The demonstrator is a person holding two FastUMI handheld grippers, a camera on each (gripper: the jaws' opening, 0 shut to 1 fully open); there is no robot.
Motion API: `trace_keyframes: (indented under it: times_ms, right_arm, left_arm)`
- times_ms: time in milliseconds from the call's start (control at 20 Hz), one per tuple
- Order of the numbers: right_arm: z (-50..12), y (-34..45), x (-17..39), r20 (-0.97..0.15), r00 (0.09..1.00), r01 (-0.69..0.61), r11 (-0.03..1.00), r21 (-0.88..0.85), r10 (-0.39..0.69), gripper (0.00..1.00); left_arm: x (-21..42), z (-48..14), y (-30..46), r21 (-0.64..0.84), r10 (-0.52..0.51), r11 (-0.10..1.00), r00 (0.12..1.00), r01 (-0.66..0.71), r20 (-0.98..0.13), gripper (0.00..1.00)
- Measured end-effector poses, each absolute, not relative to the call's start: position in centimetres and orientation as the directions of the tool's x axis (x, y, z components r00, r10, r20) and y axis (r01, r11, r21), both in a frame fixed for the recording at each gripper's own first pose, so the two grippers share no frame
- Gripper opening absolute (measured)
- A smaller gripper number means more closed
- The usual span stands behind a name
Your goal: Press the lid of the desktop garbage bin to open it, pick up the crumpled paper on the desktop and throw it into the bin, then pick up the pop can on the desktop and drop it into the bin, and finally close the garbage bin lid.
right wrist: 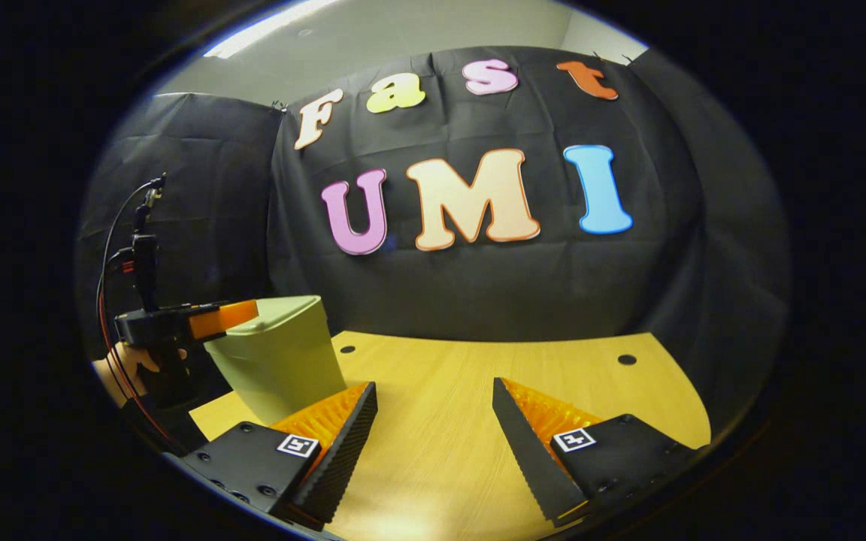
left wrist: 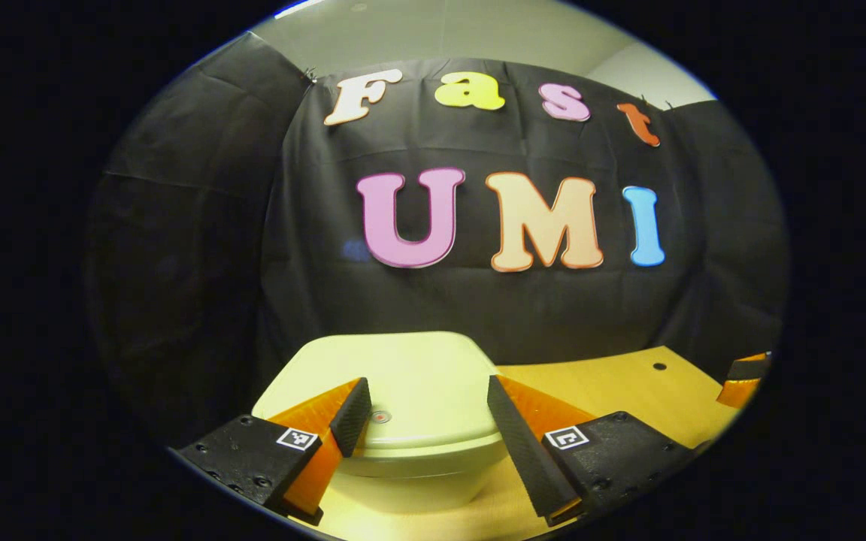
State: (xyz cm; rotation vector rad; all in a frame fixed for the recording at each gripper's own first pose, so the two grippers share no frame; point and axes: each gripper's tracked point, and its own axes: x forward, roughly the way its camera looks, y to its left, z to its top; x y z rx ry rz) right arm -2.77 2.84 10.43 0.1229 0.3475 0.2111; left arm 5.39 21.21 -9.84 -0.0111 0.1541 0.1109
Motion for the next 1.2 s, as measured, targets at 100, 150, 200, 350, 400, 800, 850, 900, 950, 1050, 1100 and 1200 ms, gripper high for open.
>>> trace_keyframes:
  times_ms: [100, 150, 200, 350, 400, 800, 850, 900, 950, 1050, 1100, 1200]
  right_arm:
    - [12.4, 1.0, -2.4, -0.283, 0.939, -0.159, 0.977, 0.14, 0.193, 0.97]
    - [13.3, 0.3, -2.3, -0.262, 0.948, -0.145, 0.979, 0.141, 0.178, 0.97]
    - [14.1, -0.5, -2.0, -0.24, 0.958, -0.127, 0.981, 0.144, 0.159, 0.97]
    - [16.4, -3.0, -1.8, -0.185, 0.978, -0.072, 0.986, 0.148, 0.099, 0.96]
    - [17.1, -3.7, -1.8, -0.166, 0.983, -0.056, 0.987, 0.151, 0.081, 0.97]
    - [20.4, -7.7, -2.5, -0.073, 0.997, 0.016, 0.99, 0.138, -0.006, 0.96]
    - [21.0, -7.8, -2.5, -0.056, 0.998, 0.015, 0.99, 0.144, -0.007, 0.96]
    - [21.4, -7.9, -2.4, -0.043, 0.999, 0.015, 0.989, 0.144, -0.009, 0.97]
    - [21.6, -8.0, -2.4, -0.036, 0.999, 0.017, 0.99, 0.14, -0.012, 0.97]
    - [21.7, -8.0, -2.4, -0.032, 0.999, 0.014, 0.991, 0.13, -0.01, 0.97]
    - [21.8, -7.8, -2.3, -0.03, 1.0, 0.009, 0.992, 0.128, -0.006, 0.97]
    - [21.9, -7.8, -2.1, -0.03, 1.0, 0.007, 0.992, 0.122, -0.003, 0.97]
  left_arm:
    - [5.7, -8.0, 18.8, 0.001, 0.079, 0.997, 0.994, -0.08, -0.074, 0.93]
    - [5.8, -7.5, 17.5, 0.007, 0.06, 0.998, 0.997, -0.06, -0.048, 0.93]
    - [5.9, -6.9, 16.2, 0.014, 0.041, 0.999, 0.999, -0.04, -0.026, 0.93]
    - [5.7, -6.0, 12.0, -0.004, -0.024, 1.0, 1.0, 0.024, -0.002, 0.93]
    - [5.5, -5.7, 10.6, -0.02, -0.045, 0.999, 0.999, 0.045, 0.007, 0.93]
    - [5.3, -3.7, 3.0, -0.034, -0.159, 0.986, 0.985, 0.161, 0.067, 0.94]
    - [5.3, -3.9, 2.6, -0.043, -0.168, 0.984, 0.984, 0.171, 0.064, 0.93]
    - [5.4, -3.8, 2.1, -0.053, -0.182, 0.981, 0.981, 0.185, 0.061, 0.94]
    - [5.4, -4.0, 2.1, -0.063, -0.177, 0.981, 0.983, 0.181, 0.054, 0.94]
    - [5.6, -4.2, 2.2, -0.077, -0.178, 0.981, 0.983, 0.181, 0.044, 0.94]
    - [5.7, -4.1, 2.3, -0.074, -0.176, 0.981, 0.983, 0.179, 0.047, 0.93]
    - [6.0, -3.6, 2.7, -0.057, -0.172, 0.983, 0.984, 0.175, 0.054, 0.94]
